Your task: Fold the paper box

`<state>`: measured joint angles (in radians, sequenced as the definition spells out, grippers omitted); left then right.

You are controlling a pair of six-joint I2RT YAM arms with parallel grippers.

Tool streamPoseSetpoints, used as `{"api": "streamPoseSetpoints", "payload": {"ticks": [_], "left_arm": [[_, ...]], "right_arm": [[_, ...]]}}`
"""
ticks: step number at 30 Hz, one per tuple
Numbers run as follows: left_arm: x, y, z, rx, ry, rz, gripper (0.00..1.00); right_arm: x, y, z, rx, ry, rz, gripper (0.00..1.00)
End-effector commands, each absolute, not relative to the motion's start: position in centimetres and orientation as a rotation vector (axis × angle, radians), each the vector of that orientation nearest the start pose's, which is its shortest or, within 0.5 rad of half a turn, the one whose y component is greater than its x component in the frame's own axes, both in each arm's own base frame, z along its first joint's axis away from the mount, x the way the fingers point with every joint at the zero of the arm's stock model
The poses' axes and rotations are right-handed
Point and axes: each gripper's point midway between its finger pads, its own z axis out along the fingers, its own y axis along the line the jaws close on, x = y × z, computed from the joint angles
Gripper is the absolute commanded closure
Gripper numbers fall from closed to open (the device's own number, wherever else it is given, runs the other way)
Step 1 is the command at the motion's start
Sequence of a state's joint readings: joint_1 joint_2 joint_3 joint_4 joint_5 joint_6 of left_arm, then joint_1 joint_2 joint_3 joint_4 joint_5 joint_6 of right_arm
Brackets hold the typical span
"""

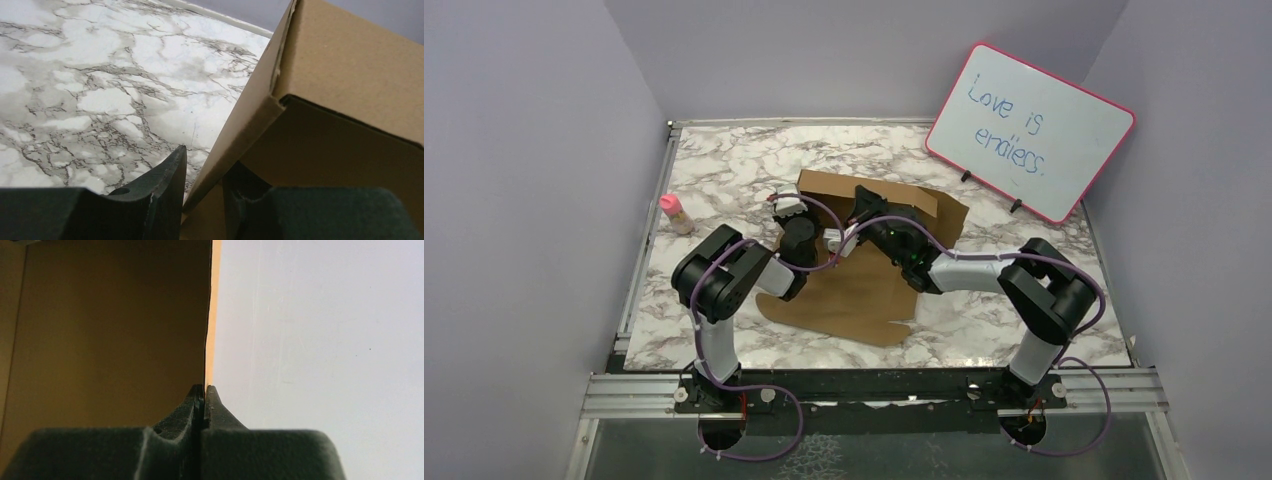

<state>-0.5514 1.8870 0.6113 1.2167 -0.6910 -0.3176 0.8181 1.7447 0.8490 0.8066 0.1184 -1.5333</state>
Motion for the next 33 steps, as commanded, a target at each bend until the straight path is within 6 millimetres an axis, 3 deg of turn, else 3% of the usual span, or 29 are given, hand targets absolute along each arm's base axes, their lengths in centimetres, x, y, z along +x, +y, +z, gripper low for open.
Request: {"api": "streamPoseSetpoints", "payload": {"ticks": [1, 10, 17, 22, 33], "left_arm": [[42.5, -11.1, 9.1, -0.408, 1.595, 0.149, 0.69], [41.7, -11.3, 9.7, -0.332, 1.597, 0.403, 0.69], [41.7, -11.4, 9.6, -0.338, 1.597, 0.387, 0.67], [41.4, -12.8, 9.5, -0.283, 1.615, 0.258, 0.54], [38.8, -15.2, 13.1, -0.128, 1.608, -0.034, 0.24]], "right_arm": [[38.3, 31.9, 16.5, -1.606, 0.818, -0.597, 0.99], [38.0, 31.9, 16.6, -1.607, 0.822, -0.567, 0.99], [37.9, 31.9, 16.5, -1.608, 0.825, -0.561, 0.99], [38.0, 32.0, 16.5, -1.609, 0.824, -0.561, 0.99], [38.2, 32.4, 16.8, -1.603, 0.809, -0.567, 0.99]]}}
